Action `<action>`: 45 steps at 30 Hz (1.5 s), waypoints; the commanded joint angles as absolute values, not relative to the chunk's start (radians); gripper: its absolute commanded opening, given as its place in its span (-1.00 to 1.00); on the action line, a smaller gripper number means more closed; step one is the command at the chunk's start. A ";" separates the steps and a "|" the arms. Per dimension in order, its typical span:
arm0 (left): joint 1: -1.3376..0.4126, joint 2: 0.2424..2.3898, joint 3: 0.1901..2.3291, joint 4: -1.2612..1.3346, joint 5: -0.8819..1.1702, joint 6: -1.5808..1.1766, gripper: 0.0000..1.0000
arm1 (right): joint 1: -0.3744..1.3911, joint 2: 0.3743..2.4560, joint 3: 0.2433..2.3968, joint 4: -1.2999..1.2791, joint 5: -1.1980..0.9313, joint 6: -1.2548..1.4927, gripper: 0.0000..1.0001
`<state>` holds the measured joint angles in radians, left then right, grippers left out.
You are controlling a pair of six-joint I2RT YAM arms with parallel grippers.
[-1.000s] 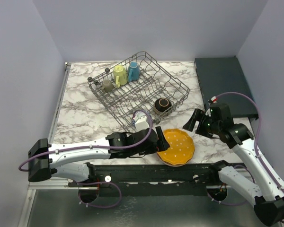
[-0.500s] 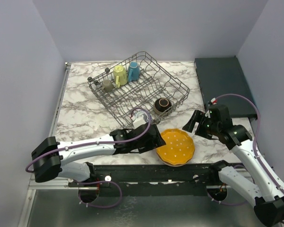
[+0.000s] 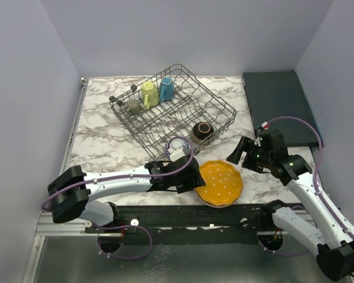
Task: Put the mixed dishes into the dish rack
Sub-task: Pick up the plate at the center of the board.
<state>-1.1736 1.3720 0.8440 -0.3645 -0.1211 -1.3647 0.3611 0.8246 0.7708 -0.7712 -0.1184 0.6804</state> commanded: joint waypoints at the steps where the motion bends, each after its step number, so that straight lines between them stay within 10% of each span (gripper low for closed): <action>1: -1.180 1.392 0.867 -0.377 -0.108 -1.354 0.22 | 0.366 0.829 0.746 -0.739 -0.113 0.686 0.66; 26: -1.179 1.495 0.920 -0.380 -0.075 -1.320 -0.44 | 0.367 0.805 0.725 -0.742 -0.141 0.697 0.66; 33: -1.180 1.471 0.919 -0.379 -0.081 -1.300 -0.97 | 0.366 0.798 0.733 -0.749 -0.138 0.701 0.66; 45: -1.174 1.347 0.973 -0.426 -0.140 -1.208 -1.00 | 0.366 0.788 0.771 -0.782 -0.126 0.713 0.66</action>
<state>-1.1706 1.4261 0.9092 -0.4561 -0.1234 -1.2633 0.3611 0.8074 0.7380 -0.7567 -0.1246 0.7002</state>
